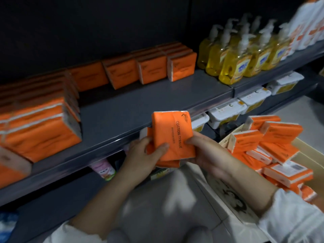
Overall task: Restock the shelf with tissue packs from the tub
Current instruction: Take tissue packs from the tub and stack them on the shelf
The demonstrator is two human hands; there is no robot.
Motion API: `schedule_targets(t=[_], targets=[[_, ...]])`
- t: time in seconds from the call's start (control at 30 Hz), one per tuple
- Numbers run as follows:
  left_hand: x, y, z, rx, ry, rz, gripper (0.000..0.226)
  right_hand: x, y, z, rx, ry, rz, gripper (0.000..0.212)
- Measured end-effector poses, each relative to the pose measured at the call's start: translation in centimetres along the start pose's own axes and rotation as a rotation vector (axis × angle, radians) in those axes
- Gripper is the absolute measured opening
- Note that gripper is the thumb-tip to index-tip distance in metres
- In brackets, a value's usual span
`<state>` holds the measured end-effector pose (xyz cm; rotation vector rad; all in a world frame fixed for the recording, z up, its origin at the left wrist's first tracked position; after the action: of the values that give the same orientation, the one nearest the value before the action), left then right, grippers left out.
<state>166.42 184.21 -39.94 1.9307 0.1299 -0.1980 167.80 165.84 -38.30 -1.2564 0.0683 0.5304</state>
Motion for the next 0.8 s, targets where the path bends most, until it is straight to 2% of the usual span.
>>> schedule_targets(t=[0.07,0.13,0.23,0.3,0.4,0.57,0.67,0.73,0.8], targets=[[-0.7,-0.3,-1.4,0.021,-0.005,0.024,0.074,0.1,-0.2,1.7,-0.021,-0.009,-0.021,0.029],[-1.8,0.0,-2.9,0.066,0.075,0.087,0.071,0.3,-0.4,3.5,-0.05,-0.013,-0.039,0.029],[-3.5,1.1,-5.7,0.102,0.393,0.246,0.055,0.8,-0.6,5.9,-0.015,0.021,-0.023,0.02],[-4.5,1.4,-8.2,0.079,0.603,0.359,0.033,1.2,-0.6,7.3,0.033,0.039,0.004,0.019],[-6.4,1.6,-11.6,0.043,0.745,0.452,0.015,1.7,-0.5,9.2,0.05,0.055,0.018,0.02],[-8.8,1.9,-16.3,-0.094,0.905,0.544,0.009,2.6,-1.1,12.7,-0.043,0.028,-0.094,0.021],[-10.0,2.1,-19.0,-0.161,1.105,0.671,0.018,3.7,-1.1,14.7,-0.348,0.024,-0.299,0.034],[-10.3,1.9,-20.6,-0.223,1.264,0.685,0.018,4.3,-1.2,16.5,-0.64,0.014,-0.478,0.046],[-10.2,1.0,-22.2,-0.346,1.383,0.646,0.019,4.7,-1.0,18.8,-0.902,-0.044,-0.662,0.047]])
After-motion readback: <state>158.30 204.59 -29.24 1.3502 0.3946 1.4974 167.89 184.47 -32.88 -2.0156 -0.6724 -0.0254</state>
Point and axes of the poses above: each hand's wrist, its own x-axis towards the middle knuckle, its own z-axis out of the palm, y = z × x, the point moved 1 cm from there along x, towards the middle knuckle, and after that the axes turned 5 degrees about -x, right-handed, at the moved point
